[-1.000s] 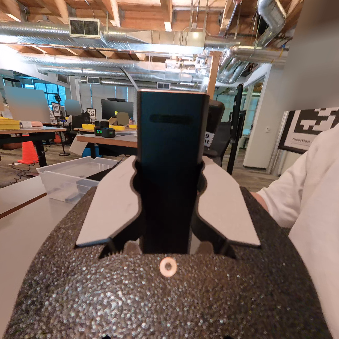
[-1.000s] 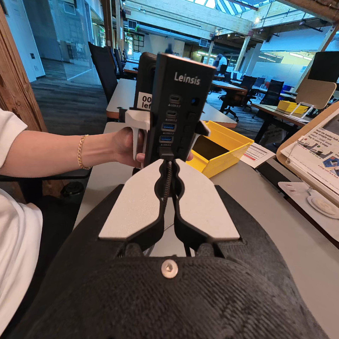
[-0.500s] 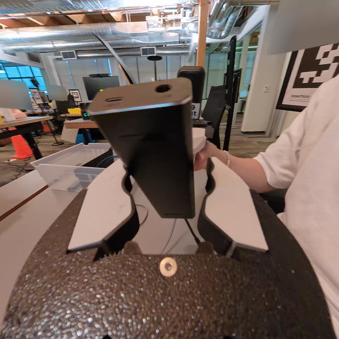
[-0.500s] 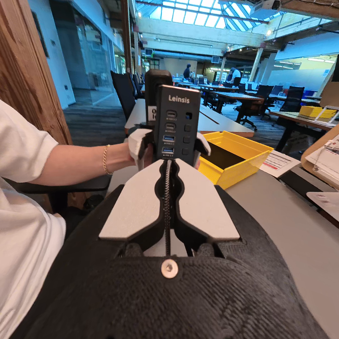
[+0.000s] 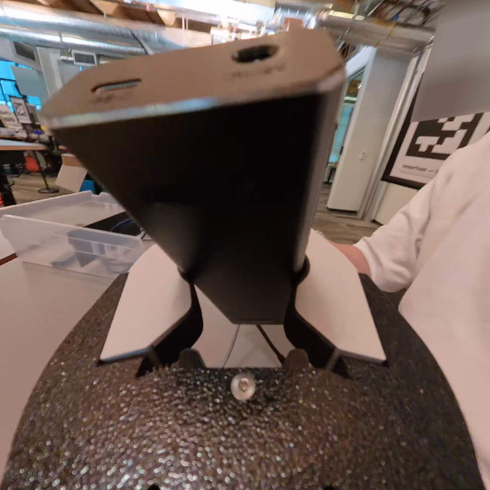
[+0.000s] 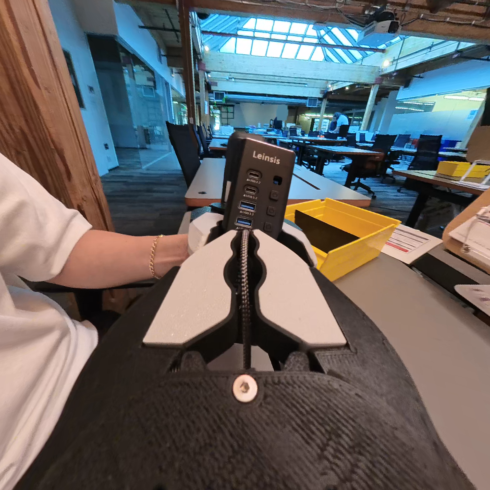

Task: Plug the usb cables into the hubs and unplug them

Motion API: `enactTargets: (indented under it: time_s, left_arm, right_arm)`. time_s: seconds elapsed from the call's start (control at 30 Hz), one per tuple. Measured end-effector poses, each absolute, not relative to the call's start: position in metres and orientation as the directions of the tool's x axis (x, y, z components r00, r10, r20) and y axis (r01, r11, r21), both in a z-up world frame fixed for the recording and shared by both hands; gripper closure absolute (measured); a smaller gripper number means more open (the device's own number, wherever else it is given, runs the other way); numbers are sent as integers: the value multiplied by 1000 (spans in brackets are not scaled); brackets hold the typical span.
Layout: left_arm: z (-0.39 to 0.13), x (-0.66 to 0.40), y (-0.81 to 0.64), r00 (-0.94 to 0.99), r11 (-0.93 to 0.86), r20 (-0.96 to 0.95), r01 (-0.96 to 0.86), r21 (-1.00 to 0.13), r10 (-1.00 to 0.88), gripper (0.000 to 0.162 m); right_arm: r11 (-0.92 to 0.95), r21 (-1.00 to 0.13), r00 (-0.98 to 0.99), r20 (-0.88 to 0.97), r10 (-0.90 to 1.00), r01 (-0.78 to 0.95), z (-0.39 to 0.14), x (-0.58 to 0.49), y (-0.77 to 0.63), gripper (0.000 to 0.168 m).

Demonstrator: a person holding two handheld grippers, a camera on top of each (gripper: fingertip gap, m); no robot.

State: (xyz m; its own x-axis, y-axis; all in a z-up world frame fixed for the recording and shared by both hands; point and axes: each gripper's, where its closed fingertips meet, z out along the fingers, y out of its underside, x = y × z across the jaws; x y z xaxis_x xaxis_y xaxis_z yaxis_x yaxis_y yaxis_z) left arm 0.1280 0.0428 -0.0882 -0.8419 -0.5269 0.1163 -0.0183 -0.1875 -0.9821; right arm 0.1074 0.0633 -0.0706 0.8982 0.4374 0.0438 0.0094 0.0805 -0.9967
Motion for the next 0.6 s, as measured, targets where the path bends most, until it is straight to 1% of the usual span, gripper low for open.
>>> enactTargets:
  time_s: [0.13, 0.27, 0.37, 0.47, 0.6]
  left_arm:
    - [-103, 134, 47, -800, -105, 125, -78, -991, -586, 88]
    - [-112, 133, 54, -767, -74, 149, -132, -988, -624, 90]
    - [-124, 132, 61, -725, -13, 112, -141, -990, -680, 91]
    - [-135, 133, 70, -680, 6, 88, -136, -991, -728, 91]
    - [-150, 128, 76, -659, 42, 44, -114, -993, -751, 91]
  right_arm:
    - [48, -996, 907, 83, 413, 70, -79, 111, 65, 163]
    - [-3, -998, 907, 49, 417, 56, -89, 113, 69, 163]
    - [-66, -995, 907, 40, 419, 75, -102, 112, 73, 163]
    - [-117, -988, 909, 40, 415, 97, -117, 113, 79, 164]
    - [-200, -972, 895, 20, 445, 121, -134, 107, 80, 165]
